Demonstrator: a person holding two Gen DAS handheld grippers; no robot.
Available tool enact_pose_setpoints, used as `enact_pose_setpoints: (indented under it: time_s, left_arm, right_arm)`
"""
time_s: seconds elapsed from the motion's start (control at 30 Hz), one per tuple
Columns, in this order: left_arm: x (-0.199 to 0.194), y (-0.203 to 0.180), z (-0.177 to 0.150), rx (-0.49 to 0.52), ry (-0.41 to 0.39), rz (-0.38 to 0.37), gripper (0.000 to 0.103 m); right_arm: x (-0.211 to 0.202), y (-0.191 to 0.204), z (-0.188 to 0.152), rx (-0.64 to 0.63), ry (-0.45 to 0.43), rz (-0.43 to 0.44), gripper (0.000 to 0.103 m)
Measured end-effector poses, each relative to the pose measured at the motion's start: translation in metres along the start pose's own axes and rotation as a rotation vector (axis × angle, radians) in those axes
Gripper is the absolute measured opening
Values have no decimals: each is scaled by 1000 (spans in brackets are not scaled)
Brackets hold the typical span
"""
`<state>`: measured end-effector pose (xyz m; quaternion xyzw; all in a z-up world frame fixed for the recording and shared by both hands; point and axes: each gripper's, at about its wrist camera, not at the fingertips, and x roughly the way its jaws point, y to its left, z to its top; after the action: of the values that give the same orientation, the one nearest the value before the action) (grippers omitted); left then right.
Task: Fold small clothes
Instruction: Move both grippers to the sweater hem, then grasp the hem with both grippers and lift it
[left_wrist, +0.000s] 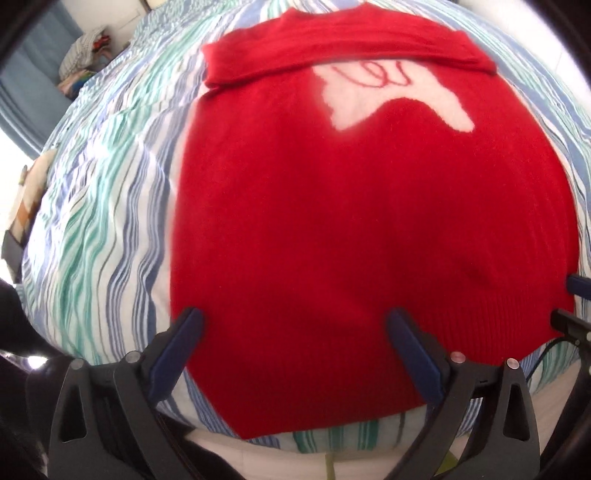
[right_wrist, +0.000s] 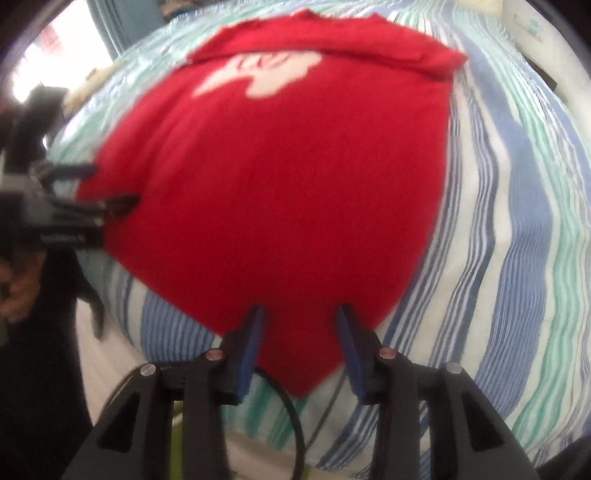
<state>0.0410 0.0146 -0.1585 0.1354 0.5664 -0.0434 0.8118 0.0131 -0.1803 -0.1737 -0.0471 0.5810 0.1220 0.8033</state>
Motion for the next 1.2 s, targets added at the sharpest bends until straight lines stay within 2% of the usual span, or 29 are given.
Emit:
enact_pose_setpoints:
  time_s: [0.1, 0.33, 0.53, 0.63, 0.7, 0.77, 0.8, 0.83, 0.9, 0.93, 1.03, 1.1, 1.13, 1.2]
  left_arm:
    - [-3, 3, -1, -10, -4, 4, 101]
    - [-9, -1, -2, 14, -26, 26, 99]
    - [-7, 6, 1, 3, -29, 42, 99]
    - [-13, 24, -2, 2, -26, 40, 99]
    - [-23, 46, -3, -48, -25, 19, 99]
    - [-23, 78, -9, -111, -3, -8, 99]
    - [-19, 90, -13, -132, 16, -19, 99]
    - [-13, 99, -17, -138, 42, -34, 99]
    - [4, 107, -23, -128, 106, -64, 99]
    - [11, 106, -26, -130, 130, -101, 98]
    - [28, 100, -30, -153, 188, -190, 89]
    - [30, 93, -31, -154, 193, -183, 84]
    - [28, 90, -34, -148, 192, -184, 80]
    - [26, 82, -34, -135, 197, -195, 59]
  right_arm:
    - [-20, -1, -6, -2, -35, 18, 41]
    - [-47, -31, -33, 137, -95, 38, 41]
    - [-43, -23, -36, 156, -104, 37, 41]
    - [-42, -16, -31, 149, -119, 40, 41]
    - [-47, -18, -28, 150, -130, 42, 41]
    - [-58, -28, -29, 173, -152, 47, 44]
    - [-64, -36, -30, 194, -163, 44, 50]
    - [-68, -44, -31, 221, -167, 42, 52]
    - [-70, -60, -35, 276, -151, 60, 53]
    - [-69, -66, -38, 300, -140, 82, 53]
    - [-57, -70, -42, 360, -110, 194, 53]
    - [-47, -66, -40, 388, -95, 278, 53]
    - [-41, -63, -39, 396, -87, 291, 53]
    - [-25, -59, -39, 411, -45, 281, 53]
